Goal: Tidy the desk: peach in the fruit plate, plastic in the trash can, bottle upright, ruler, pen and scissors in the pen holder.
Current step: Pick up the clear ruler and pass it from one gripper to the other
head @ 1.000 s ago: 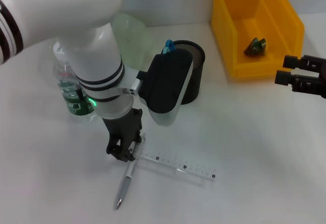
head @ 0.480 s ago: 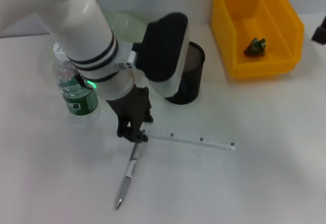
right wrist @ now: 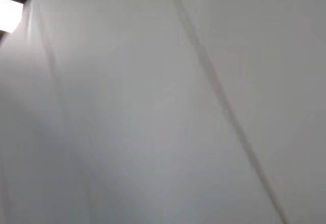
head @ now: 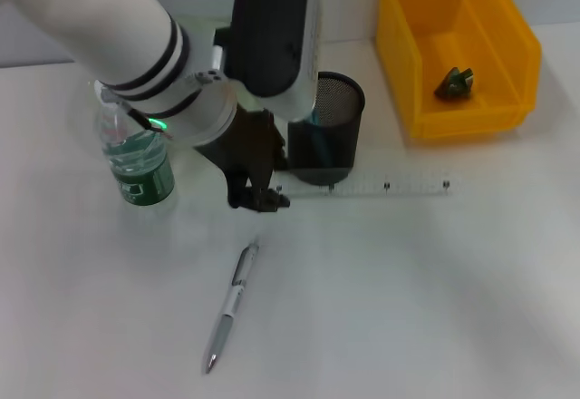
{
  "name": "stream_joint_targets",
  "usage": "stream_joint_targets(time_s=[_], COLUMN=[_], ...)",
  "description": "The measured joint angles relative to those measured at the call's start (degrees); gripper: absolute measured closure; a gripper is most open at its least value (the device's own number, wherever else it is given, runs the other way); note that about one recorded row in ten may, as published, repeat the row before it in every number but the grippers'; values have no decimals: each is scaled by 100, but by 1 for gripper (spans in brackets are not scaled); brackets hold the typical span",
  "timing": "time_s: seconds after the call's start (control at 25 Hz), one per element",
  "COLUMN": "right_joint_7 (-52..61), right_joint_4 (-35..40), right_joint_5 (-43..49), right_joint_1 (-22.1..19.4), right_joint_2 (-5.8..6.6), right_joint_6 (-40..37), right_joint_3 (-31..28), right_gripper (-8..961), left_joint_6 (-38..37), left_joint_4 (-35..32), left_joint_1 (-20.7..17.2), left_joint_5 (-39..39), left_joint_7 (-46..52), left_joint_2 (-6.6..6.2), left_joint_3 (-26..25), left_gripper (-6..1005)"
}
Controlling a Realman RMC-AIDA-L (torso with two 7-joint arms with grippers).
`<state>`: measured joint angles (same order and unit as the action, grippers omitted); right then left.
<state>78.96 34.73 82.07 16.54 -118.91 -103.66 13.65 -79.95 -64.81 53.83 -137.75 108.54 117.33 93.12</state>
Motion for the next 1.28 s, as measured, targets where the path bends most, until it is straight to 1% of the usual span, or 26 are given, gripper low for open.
stream_joint_targets(time_s=[0.08,0.16,0.2,0.24,0.32,0.36,0.4,0.44,0.48,0.72,0.84,0.92,1.08,1.28], right_joint_7=[-296,-519,-730,-730,-1005,-1193,-1641,-1641,-1807,-2844,-3089,-3113,-3100,-3131], right_joint_4=[-682,-1100,-1329,-1329,-1549,-1673,-1955,-1955,-2090,-3422,-4008,-4265,-4611,-4785], right_joint_5=[-418,-715,-801,-801,-702,-588,-330,-330,-255,-280,-353,-361,-364,-290], right_joint_1=[-79,-169,-247,-247,-281,-287,-330,-330,-363,-656,-700,-681,-543,-383], right_joint_2=[-4,-1,-16,-16,-30,-32,-31,-31,-31,-55,-67,-67,-69,-84], right_joint_6=[-158,-391,-659,-659,-918,-1066,-1289,-1289,-1351,-1542,-1480,-1337,-1059,-687], right_joint_3=[-33,-38,-14,-14,36,59,67,67,62,-22,-190,-288,-304,-209], right_gripper=[280,281,281,281,282,282,282,282,283,284,285,285,286,287], left_joint_6=[45,164,194,238,320,362,424,424,466,737,826,880,1004,1063], left_joint_4=[-188,-462,-530,-640,-911,-1042,-1225,-1225,-1335,-1617,-1700,-1731,-1750,-1759], left_joint_1=[-111,-293,-335,-414,-603,-693,-831,-831,-909,-1210,-1281,-1310,-1356,-1390], left_joint_5=[0,-1,1,2,27,43,55,55,58,21,7,1,-6,-6], left_joint_7=[26,98,107,118,116,115,113,113,115,136,135,136,145,152], left_joint_2=[9,11,13,17,25,26,27,27,27,28,33,35,42,49], left_joint_3=[-44,-76,-81,-88,-97,-88,-63,-63,-46,146,228,272,352,388], left_gripper=[564,562,561,560,558,557,556,555,554,548,545,543,539,534])
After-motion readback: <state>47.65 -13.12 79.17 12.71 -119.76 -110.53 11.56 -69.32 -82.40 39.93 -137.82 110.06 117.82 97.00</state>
